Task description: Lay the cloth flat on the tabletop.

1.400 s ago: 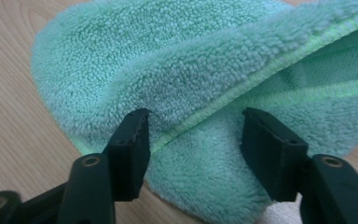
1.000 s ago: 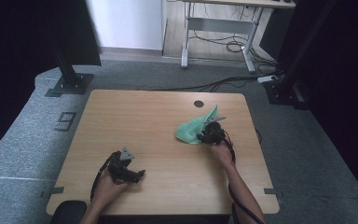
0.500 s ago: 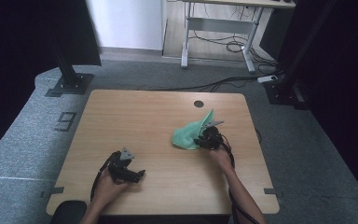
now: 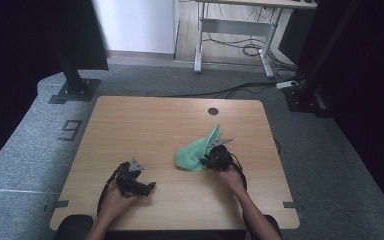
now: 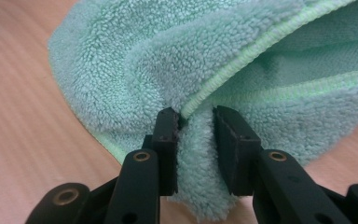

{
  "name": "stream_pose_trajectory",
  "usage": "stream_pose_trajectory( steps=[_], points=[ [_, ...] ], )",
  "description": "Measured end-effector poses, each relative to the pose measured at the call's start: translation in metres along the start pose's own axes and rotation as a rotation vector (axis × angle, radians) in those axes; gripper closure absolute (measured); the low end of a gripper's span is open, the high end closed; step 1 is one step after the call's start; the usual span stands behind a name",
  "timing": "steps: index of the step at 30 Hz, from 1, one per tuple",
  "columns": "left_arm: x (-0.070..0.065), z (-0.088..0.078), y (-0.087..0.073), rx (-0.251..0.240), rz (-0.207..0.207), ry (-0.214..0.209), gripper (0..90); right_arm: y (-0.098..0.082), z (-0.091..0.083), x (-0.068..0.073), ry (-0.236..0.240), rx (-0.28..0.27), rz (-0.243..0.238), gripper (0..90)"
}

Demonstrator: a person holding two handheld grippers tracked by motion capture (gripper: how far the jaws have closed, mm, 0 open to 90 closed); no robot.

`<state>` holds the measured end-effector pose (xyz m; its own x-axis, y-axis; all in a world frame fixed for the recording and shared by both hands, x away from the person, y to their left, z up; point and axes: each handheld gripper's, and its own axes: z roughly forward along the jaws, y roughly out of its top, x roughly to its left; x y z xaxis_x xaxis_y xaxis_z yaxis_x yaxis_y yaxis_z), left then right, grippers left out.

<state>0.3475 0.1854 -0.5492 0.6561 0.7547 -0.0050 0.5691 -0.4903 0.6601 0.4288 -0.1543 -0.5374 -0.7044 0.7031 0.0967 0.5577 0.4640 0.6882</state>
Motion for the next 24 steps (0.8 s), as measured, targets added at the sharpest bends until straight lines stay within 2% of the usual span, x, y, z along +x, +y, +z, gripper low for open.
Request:
stream_pose_trajectory(
  steps=[19,24],
  points=[
    [0.0,0.0,0.0,0.001,0.002,-0.001,0.0,-0.008,-0.001,0.047,0.065,0.005,-0.027,66.7],
    [-0.001,-0.002,-0.001,-0.013,0.01,-0.009,4.0,-0.009,-0.001,0.055,0.069,0.003,-0.045,65.3]
  ],
)
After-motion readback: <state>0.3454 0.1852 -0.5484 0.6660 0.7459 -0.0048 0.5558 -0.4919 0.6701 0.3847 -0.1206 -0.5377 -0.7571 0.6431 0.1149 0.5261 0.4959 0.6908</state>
